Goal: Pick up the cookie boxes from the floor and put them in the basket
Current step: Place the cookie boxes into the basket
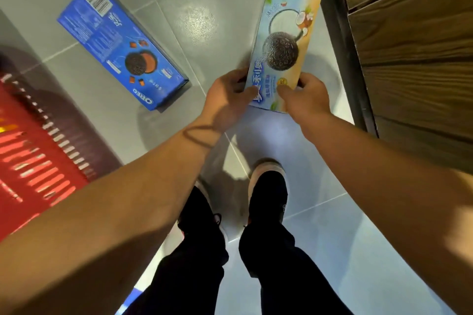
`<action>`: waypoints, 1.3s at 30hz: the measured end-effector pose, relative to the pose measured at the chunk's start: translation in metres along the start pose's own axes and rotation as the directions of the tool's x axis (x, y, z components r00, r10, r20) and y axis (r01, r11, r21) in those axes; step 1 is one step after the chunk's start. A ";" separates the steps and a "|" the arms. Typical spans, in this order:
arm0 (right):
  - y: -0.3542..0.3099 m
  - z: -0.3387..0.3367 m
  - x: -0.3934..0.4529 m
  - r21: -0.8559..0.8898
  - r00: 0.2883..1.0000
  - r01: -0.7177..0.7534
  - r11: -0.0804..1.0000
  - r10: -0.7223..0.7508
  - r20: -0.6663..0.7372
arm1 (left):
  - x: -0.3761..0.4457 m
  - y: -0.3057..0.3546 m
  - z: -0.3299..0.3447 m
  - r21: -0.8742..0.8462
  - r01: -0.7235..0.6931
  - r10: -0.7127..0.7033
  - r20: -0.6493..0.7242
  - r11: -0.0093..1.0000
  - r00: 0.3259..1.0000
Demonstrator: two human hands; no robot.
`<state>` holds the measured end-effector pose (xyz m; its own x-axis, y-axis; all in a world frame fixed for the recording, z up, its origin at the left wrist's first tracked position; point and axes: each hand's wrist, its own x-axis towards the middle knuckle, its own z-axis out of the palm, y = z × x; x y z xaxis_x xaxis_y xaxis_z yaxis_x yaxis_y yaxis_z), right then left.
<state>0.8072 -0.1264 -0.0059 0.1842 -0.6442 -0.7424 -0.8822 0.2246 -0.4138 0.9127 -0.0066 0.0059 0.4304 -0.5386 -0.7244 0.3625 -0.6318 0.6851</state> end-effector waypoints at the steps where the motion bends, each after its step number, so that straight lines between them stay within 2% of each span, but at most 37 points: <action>1: -0.003 -0.003 -0.005 0.024 1.000 -0.013 1.000 0.013 0.004 | -0.008 0.004 -0.001 -0.018 0.001 -0.001 -0.023 1.000 1.000; 4: -0.017 -0.012 -0.031 0.066 0.998 -0.035 0.997 0.032 0.048 | -0.034 0.021 -0.007 -0.040 0.016 -0.020 -0.108 0.999 0.994; 7: -0.037 -0.024 -0.068 0.069 0.996 -0.035 0.997 0.029 0.083 | -0.066 0.041 -0.020 -0.160 0.076 -0.100 -0.144 0.984 0.985; 10: -0.058 -0.039 -0.110 0.071 0.995 -0.026 0.997 0.019 0.100 | -0.103 0.064 -0.035 -0.241 0.076 -0.118 -0.166 0.968 0.979; 14: -0.083 -0.060 -0.158 -0.031 0.989 -0.002 1.000 0.006 0.146 | -0.150 0.097 -0.055 -0.217 0.068 -0.110 -0.188 0.974 0.976; 16: -0.099 -0.076 -0.184 -0.110 0.982 0.057 0.992 -0.036 0.186 | -0.177 0.119 -0.065 -0.187 0.072 -0.108 -0.190 0.980 0.976; 19: -0.122 -0.101 -0.218 -0.289 0.976 0.175 0.941 -0.128 0.173 | -0.212 0.149 -0.079 -0.082 0.070 -0.086 -0.216 0.994 0.973; 22: -0.149 -0.133 -0.254 -0.454 0.953 0.301 0.839 -0.248 0.174 | -0.255 0.186 -0.087 0.028 0.059 -0.051 -0.237 0.998 0.970; 25: -0.181 -0.165 -0.293 -0.495 0.899 0.438 0.750 -0.378 0.221 | -0.302 0.223 -0.096 0.156 0.065 -0.029 -0.221 0.986 0.975; 27: -0.204 -0.186 -0.324 -0.531 0.843 0.535 0.657 -0.457 0.283 | -0.336 0.246 -0.104 0.239 0.047 0.003 -0.203 0.970 0.979; 30: -0.230 -0.209 -0.365 -0.574 0.712 0.692 0.439 -0.546 0.441 | -0.384 0.272 -0.115 0.355 -0.020 0.083 -0.164 0.935 0.983; 35: -0.254 -0.233 -0.426 -0.589 0.538 0.799 0.121 -0.581 0.611 | -0.471 0.305 -0.143 0.502 -0.132 0.211 -0.104 0.855 0.972; 39: -0.271 -0.229 -0.465 -0.522 0.462 0.853 0.008 -0.478 0.747 | -0.539 0.311 -0.175 0.553 -0.148 0.241 -0.098 0.820 0.966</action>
<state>0.8612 -0.0549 0.5719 0.8307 0.1411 -0.5386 -0.0762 -0.9294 -0.3610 0.9380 0.1843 0.6230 0.5836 -0.6175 -0.5273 -0.2235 -0.7464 0.6268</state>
